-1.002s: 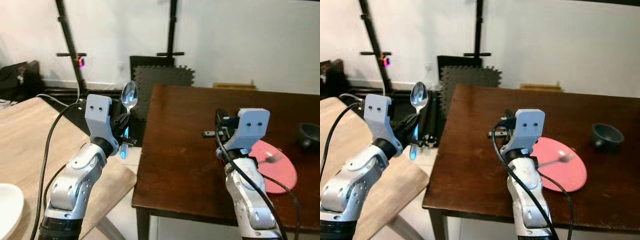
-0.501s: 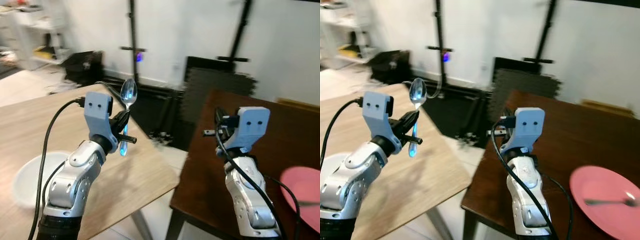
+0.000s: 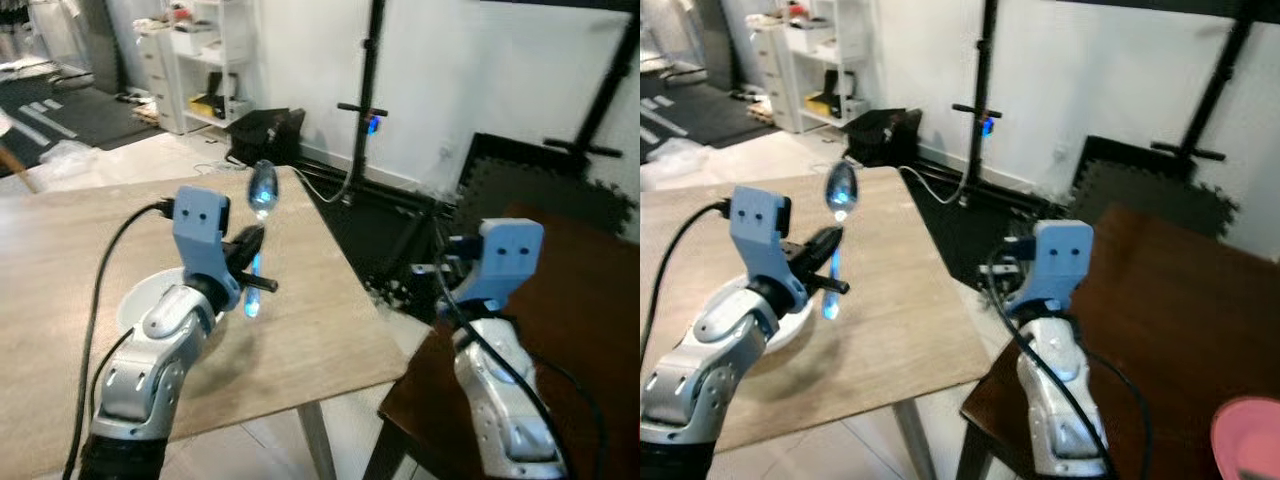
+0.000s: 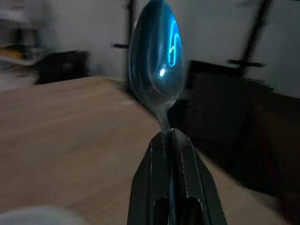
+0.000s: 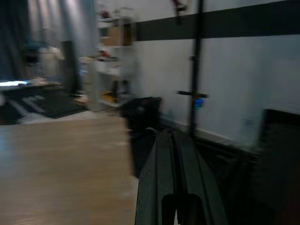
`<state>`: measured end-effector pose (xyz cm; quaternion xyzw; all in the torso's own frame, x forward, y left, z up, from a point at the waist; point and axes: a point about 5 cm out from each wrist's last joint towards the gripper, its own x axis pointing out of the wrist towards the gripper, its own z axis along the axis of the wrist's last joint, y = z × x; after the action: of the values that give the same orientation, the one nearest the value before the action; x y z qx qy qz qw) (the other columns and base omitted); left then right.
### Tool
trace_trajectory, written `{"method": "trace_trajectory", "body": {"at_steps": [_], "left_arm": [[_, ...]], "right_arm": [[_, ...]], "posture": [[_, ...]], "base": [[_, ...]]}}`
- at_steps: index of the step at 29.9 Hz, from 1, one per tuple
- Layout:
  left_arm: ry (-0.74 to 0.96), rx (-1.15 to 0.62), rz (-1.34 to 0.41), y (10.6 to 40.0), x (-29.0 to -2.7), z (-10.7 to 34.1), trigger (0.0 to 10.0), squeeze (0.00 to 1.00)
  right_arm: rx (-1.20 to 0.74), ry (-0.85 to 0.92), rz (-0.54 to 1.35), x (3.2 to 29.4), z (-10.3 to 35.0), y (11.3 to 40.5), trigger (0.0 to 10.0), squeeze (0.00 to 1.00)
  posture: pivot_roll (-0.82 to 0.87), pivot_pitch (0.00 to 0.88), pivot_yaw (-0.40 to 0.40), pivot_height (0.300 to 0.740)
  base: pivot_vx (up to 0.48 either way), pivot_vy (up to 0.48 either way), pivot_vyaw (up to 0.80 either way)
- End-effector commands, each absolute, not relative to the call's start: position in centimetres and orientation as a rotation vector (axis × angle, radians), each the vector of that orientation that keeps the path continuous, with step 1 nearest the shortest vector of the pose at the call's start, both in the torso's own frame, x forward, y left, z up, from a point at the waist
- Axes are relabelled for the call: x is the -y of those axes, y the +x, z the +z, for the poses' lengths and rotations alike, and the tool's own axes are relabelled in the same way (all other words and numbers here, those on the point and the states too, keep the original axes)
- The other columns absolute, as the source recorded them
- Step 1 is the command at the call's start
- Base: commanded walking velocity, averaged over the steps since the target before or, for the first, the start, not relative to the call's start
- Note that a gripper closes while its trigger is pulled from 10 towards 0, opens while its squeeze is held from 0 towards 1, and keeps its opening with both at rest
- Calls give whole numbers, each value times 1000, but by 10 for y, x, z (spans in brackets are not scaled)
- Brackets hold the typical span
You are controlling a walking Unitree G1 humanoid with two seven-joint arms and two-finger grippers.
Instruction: Setting the table
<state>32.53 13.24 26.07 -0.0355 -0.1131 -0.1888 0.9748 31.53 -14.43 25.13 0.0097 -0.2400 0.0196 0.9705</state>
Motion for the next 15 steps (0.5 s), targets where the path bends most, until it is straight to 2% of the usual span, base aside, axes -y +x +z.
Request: {"method": "trace_trajectory", "body": {"at_steps": [1,15], "left_arm": [[-81,211,-379,326,-132,257,10000,0],[-77,212,-379,325,-133,258,10000,0]], "right_arm": [[471,29,32,147,247,314,10000,0],[471,22,35,147,247,314,10000,0]], "posture": [[56,39,11,740],[56,37,9,740]], "base": [[0,446,0],[0,445,0]]}}
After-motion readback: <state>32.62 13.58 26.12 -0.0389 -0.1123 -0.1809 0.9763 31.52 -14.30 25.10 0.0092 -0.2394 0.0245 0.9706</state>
